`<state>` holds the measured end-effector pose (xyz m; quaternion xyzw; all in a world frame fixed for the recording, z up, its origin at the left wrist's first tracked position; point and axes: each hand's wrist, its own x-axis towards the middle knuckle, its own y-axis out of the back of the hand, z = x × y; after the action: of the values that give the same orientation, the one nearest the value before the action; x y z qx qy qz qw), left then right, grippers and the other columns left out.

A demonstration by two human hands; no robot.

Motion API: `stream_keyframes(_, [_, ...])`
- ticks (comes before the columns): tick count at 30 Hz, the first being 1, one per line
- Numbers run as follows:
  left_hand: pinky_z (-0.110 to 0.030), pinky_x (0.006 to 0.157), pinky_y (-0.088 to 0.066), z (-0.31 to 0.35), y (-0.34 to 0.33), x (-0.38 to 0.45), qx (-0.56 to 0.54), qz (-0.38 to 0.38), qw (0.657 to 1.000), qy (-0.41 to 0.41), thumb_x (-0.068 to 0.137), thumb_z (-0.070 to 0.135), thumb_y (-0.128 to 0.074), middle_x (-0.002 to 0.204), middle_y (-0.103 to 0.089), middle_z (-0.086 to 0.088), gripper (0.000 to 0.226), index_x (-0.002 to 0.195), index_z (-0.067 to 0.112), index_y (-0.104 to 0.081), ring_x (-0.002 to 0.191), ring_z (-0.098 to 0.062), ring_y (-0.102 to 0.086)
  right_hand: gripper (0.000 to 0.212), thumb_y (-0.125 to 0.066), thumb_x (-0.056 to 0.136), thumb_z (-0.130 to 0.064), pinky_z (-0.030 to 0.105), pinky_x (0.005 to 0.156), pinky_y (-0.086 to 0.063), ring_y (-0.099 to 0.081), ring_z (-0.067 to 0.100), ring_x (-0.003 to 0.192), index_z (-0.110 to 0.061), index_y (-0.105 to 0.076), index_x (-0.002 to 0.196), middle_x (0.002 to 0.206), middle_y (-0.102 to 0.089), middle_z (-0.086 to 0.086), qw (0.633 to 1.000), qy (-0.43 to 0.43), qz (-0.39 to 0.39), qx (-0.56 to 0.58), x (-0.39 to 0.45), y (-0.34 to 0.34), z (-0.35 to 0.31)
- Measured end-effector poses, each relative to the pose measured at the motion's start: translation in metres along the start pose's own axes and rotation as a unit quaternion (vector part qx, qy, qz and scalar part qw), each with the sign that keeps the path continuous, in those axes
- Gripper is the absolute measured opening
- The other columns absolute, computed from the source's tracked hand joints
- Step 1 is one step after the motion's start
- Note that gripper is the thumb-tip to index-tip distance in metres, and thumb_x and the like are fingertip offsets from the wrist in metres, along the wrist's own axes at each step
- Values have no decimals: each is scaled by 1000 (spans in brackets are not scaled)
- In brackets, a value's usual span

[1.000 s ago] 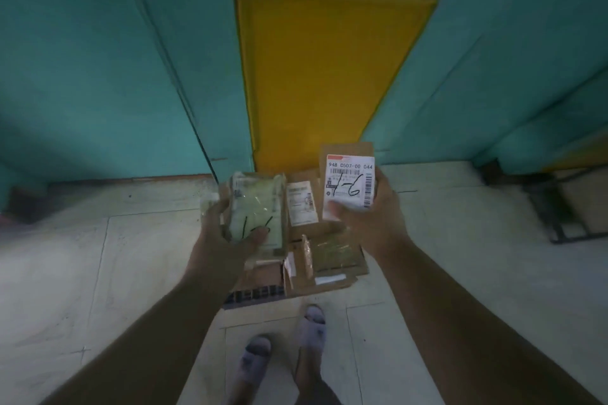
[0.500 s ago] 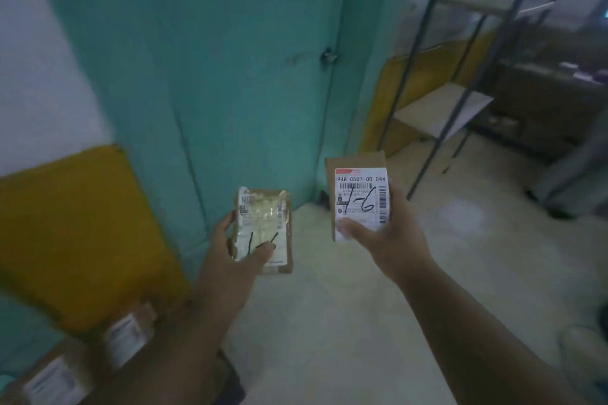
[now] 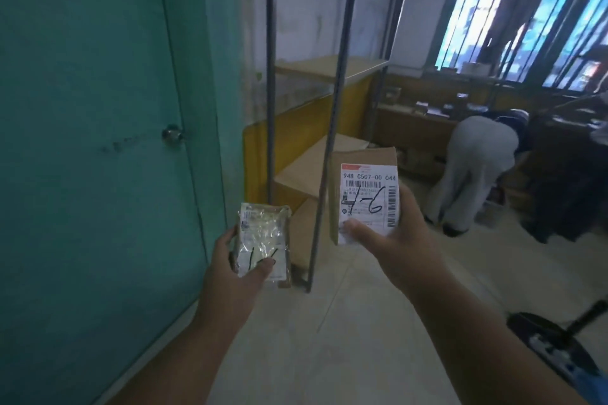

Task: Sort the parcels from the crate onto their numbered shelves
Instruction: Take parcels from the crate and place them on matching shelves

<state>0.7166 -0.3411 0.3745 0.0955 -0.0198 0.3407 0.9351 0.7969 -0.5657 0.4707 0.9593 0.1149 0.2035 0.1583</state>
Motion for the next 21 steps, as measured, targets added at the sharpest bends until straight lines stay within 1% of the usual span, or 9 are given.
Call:
stream_keyframes(2, [-38,95,-52,6,-44,46,6,-26,1000,-12,76,33,-84,129,-60,4,75,137,43,-40,111,-19,-61,81,-83,69,-48,42,91,-58,-67,2,106,-36,-44,139,121,-66,-17,1000,3,18,4,39,19,15])
stream_keyframes(4, [-39,95,-50,20,-95,86,-5,-55,998,-12,77,32,-83,134,-58,1,77,141,36,-40,117,-25,-58,81,-79,66,-53,35,89,-58,-67,-1,104,-37,-44,137,121,-66,-17,999,-5,42,-11,75,45,24])
stream_keyframes(6, [-36,88,-51,40,-151,124,-23,-95,995,-17,78,28,-82,133,-57,4,76,142,33,-40,117,-24,-58,79,-78,66,-52,27,85,-57,-67,-3,102,-37,-45,136,119,-66,-18,998,-4,65,-24,111,76,33])
stream_keyframes(9, [-42,91,-55,63,-240,172,-54,-164,984,-47,77,29,-83,131,-59,9,74,138,35,-43,115,-17,-60,76,-81,70,-43,14,77,-55,-66,-7,101,-31,-47,137,117,-67,-19,994,3,105,-41,165,127,58])
stream_keyframes(11, [-38,88,-56,73,-299,197,-65,-178,980,-52,78,24,-83,123,-60,13,74,138,34,-42,108,-9,-61,67,-83,75,-33,7,73,-52,-64,-11,99,-34,-47,131,113,-65,-23,989,4,136,-49,196,161,86])
stream_keyframes(15, [-25,74,-51,99,-416,234,-93,-155,982,-54,80,15,-81,111,-60,15,72,138,33,-41,95,3,-58,69,-84,76,-29,31,83,-61,-69,2,102,-38,-44,132,115,-67,-16,986,-16,163,-33,256,229,151])
stream_keyframes(17, [-22,71,-49,112,-469,256,-108,-147,982,-51,80,14,-81,108,-60,17,71,135,33,-41,92,6,-58,64,-84,77,-24,25,82,-59,-68,-1,102,-44,-46,124,116,-67,-15,987,-8,156,-35,300,263,176])
stream_keyframes(19, [-29,76,-52,128,-509,283,-118,-123,984,-50,78,14,-82,104,-59,24,70,128,39,-42,92,1,-61,59,-84,77,-20,18,78,-57,-68,-5,99,-47,-47,115,113,-68,-16,987,2,158,-25,351,292,191])
stream_keyframes(21, [-37,81,-56,148,-540,310,-114,-99,988,-47,79,17,-81,100,-59,26,68,126,44,-41,87,0,-64,58,-85,77,-24,20,79,-58,-68,-6,98,-50,-47,112,111,-68,-18,990,8,137,-21,405,313,201])
